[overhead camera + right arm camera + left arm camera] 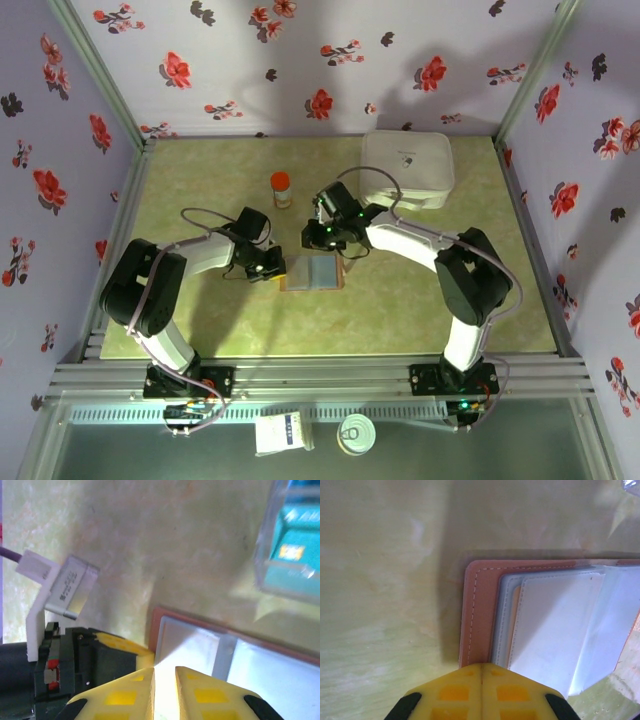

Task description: Take the credit cards out of the card holder

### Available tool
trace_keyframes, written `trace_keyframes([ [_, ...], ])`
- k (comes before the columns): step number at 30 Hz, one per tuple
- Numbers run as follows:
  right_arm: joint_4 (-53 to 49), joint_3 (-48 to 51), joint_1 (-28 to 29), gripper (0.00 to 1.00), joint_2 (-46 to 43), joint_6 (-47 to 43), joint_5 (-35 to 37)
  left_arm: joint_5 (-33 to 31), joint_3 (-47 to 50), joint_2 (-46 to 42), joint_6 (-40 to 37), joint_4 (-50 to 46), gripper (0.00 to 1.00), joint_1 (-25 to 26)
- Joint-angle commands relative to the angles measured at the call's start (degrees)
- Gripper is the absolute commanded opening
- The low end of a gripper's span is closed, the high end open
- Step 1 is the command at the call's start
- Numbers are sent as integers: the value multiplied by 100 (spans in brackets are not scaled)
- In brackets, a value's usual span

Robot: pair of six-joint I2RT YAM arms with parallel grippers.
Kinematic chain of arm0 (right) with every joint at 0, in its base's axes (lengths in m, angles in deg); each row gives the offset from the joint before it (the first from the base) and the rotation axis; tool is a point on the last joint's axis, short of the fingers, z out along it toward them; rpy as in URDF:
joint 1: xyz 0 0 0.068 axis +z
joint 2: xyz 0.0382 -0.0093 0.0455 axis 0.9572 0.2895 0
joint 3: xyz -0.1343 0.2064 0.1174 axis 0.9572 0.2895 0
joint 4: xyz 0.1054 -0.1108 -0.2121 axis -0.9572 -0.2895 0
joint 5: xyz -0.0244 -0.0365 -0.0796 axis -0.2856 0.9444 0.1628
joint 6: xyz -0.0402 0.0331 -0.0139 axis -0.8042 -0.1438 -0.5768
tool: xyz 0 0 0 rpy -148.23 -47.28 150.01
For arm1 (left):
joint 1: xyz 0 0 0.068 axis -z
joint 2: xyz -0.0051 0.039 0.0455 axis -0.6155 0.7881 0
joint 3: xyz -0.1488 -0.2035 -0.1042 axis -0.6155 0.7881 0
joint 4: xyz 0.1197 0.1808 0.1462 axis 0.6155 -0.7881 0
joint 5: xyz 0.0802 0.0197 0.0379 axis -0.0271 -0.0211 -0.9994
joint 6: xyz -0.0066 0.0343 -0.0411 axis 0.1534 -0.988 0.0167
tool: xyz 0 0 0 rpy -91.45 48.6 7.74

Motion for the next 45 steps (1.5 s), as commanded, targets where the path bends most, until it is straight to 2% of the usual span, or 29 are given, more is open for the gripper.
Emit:
trace_keyframes([
  [1, 110, 190, 125, 20, 263, 556, -278, -264, -82, 17, -117, -193, 5, -18],
  [19, 226, 262, 359, 22, 842, 850, -149, -206, -82, 20, -146, -261, 5, -32],
  [30, -161, 441, 294, 20, 527, 709, 249, -249, -47, 26, -170, -341, 5, -40],
  [45, 1047, 1265, -20, 18, 296, 923, -441, -204, -282, -355, -42, -482, 5, -41],
])
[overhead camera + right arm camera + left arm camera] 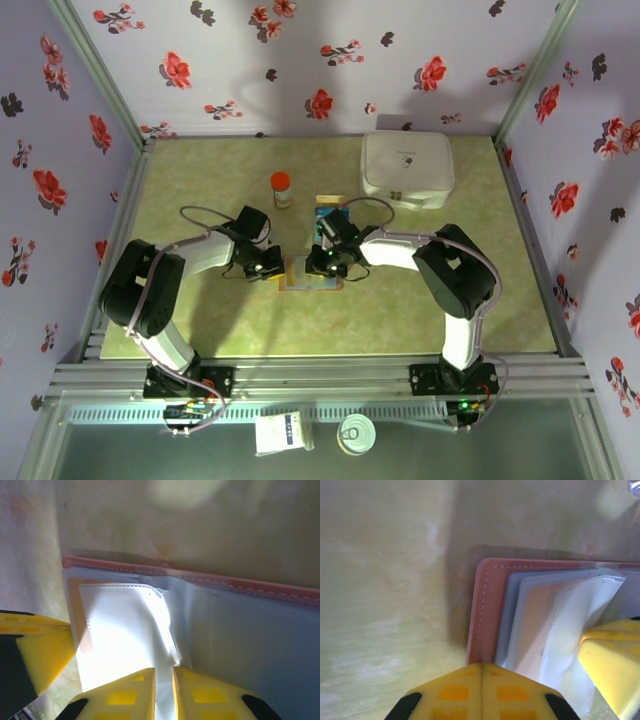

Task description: Take the credit cards out of the card holder

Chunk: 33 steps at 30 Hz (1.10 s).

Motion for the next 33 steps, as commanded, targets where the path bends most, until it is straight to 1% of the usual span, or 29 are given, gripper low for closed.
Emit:
trace_keyframes([
  [1, 295, 249, -83, 18, -128, 172, -160, -44, -214, -317, 20, -225, 6, -35],
  [3, 416, 332, -109, 18, -124, 235, -208, 84, -223, -406, 146, -132, 7, -25],
  [9, 724, 477, -145, 17, -102, 343, -355, 577, -105, -401, 596, 531, 22, 38],
  [14, 955, 622, -189, 17, -72, 471, -400, 494, -108, -143, 656, 553, 28, 99],
  [17, 1029, 692, -223, 14, -58, 528, -402, 326, -48, -92, 710, 571, 31, 106],
  [21, 1126, 807, -251, 10, -53, 568, -406, 367, -39, 67, 785, 709, 32, 121],
  [33, 1284, 878, -277, 10, -21, 599, -511, 581, -30, 366, 931, 940, 32, 161],
])
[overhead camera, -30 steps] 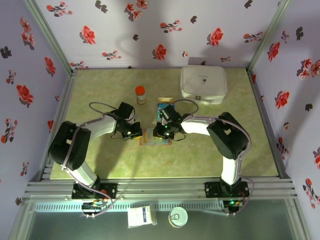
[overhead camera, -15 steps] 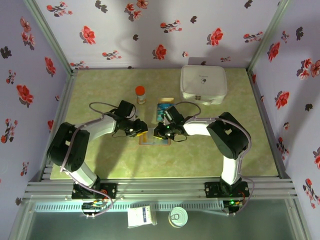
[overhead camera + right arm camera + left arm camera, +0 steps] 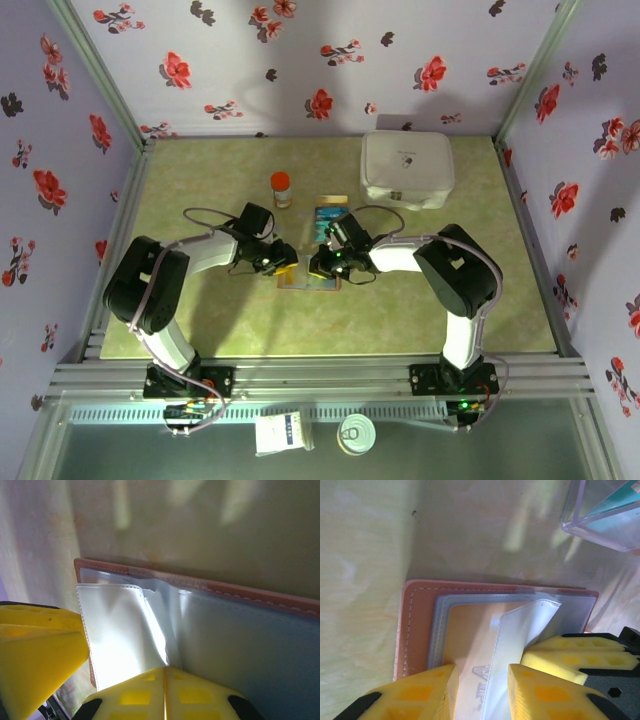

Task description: Take the credit cards out of the card holder

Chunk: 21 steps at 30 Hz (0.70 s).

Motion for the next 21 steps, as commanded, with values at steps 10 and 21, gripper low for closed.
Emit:
trace_keyframes([
  [10, 113, 199, -41, 9, 38, 171, -35, 376, -48, 293, 280, 392, 22, 127],
  [21, -500, -137, -58, 17, -603, -172, 150, 395, -120, -207, 334, 194, 23, 196],
])
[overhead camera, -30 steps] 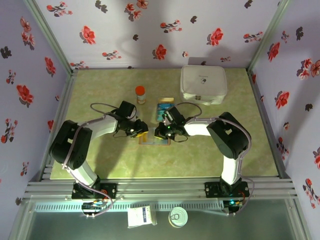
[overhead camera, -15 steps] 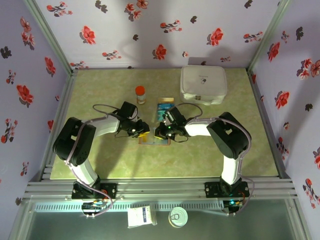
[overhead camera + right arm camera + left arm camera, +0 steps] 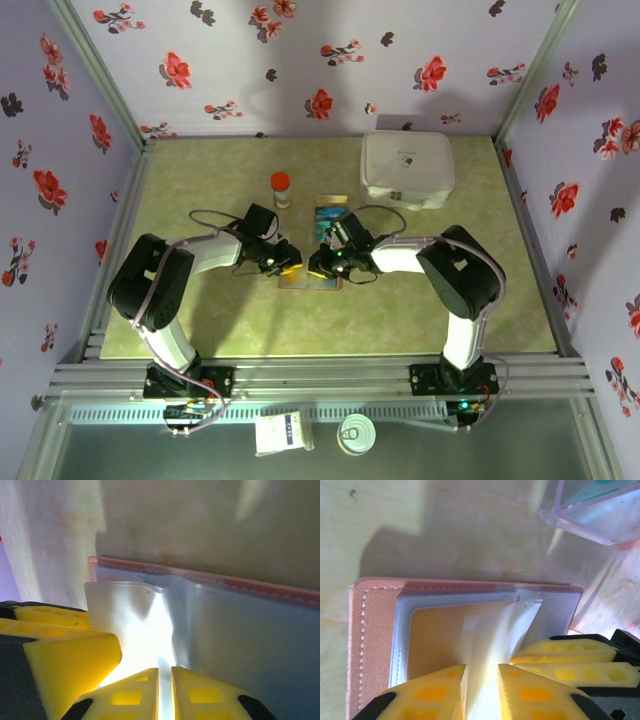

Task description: Take the credit cards out of the card holder

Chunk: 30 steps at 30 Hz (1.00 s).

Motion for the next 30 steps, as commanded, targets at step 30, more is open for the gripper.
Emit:
trace_keyframes([
  [30, -2536, 26, -859, 24, -2617, -1026, 1328, 200, -1696, 1194, -29, -357, 48, 1099],
])
